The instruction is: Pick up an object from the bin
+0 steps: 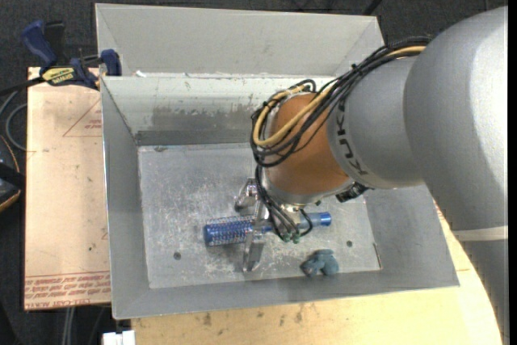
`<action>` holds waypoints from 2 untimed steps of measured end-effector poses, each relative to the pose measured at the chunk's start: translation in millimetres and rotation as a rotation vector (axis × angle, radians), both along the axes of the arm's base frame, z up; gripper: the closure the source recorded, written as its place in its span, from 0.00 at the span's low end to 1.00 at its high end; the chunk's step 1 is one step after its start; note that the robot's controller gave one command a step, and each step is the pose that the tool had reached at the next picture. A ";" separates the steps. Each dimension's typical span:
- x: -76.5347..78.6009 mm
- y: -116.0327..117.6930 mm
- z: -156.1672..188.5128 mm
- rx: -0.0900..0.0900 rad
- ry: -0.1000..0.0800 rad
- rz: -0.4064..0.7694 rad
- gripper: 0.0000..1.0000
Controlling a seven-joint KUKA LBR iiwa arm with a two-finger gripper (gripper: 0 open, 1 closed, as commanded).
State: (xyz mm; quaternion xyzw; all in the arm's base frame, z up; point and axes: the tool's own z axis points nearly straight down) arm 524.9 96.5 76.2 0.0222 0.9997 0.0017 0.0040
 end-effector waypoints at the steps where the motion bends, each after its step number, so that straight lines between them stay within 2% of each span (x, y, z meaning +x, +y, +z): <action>1: 1.5 -0.1 0.7 0.001 -0.006 -0.002 1.00; 2: 3.7 0.4 122.6 0.000 -0.001 0.000 1.00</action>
Offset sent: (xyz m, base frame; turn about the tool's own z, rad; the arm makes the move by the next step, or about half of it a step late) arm 0.0000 0.0000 0.0000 0.0000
